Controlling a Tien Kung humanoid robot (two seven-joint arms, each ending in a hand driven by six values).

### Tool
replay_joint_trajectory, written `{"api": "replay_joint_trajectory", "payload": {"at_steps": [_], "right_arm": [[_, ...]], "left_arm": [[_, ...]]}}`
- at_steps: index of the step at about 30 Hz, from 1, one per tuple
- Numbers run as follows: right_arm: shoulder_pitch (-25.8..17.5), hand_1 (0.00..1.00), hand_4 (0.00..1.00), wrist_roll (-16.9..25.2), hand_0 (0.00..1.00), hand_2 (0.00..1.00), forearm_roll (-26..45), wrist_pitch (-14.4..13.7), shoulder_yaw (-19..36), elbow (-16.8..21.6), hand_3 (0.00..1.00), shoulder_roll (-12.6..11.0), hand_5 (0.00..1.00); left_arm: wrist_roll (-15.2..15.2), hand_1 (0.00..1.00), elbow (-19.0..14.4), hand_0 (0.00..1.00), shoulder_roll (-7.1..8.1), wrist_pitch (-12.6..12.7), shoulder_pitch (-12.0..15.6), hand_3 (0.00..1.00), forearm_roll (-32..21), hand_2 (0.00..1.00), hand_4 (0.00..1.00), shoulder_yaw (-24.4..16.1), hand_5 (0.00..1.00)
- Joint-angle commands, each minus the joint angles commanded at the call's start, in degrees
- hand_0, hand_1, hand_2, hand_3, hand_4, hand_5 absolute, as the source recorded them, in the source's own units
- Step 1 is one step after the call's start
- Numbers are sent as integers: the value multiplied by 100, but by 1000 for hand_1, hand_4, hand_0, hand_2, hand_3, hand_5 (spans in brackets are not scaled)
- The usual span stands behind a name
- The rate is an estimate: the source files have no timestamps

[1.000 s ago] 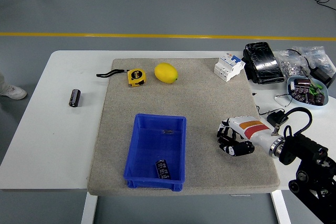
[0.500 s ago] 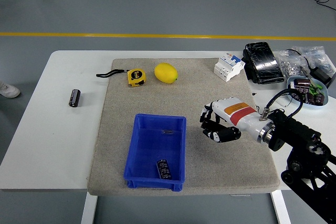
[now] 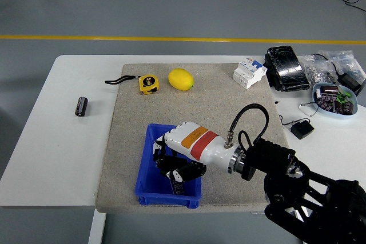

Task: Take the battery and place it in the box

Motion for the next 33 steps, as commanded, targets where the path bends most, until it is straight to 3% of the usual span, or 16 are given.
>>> {"api": "replay_joint_trajectory", "payload": {"at_steps": [3,4,9,10,15,16,22,33], "right_arm": [[99,382,652,51,320,458,48,-78,-238,-323,472,200,78],[123,485,703,55,439,574,53,-89,-271,-424,548,246,137],[232,485,703,-30,439,574,-11,-75,-287,-739,548,348,137],[248,627,783,-40,546,716,-22,-80,-267,-765,662,350,187],[271,627,783,-56,546,716,-69,-110,-149,-785,662,328,187],[271,645,804,-53,564,742,-72,-117,-132,-778,737,319,190],[255,650,813,-47,568,746,-57,-121,-26,-758,747,267,196],[180,650,823,-59,570,748,-90,-85,984,-629,754,-18,205]], "left_arm": [[1,646,-6,692,6,13,-6,667,-17,694,690,20,693],[4,646,-6,693,8,18,-8,667,-12,689,690,17,692],[3,646,-17,693,36,30,-11,667,-69,689,690,63,692],[4,644,-17,693,38,28,-10,666,-70,687,690,65,691],[22,644,-18,693,42,7,1,666,-33,687,690,46,691],[29,642,-17,694,41,3,7,665,-15,687,690,32,691],[52,640,-17,694,42,-9,23,665,42,685,690,-10,689],[60,642,-7,694,41,-8,21,664,92,683,690,-58,684]]}}
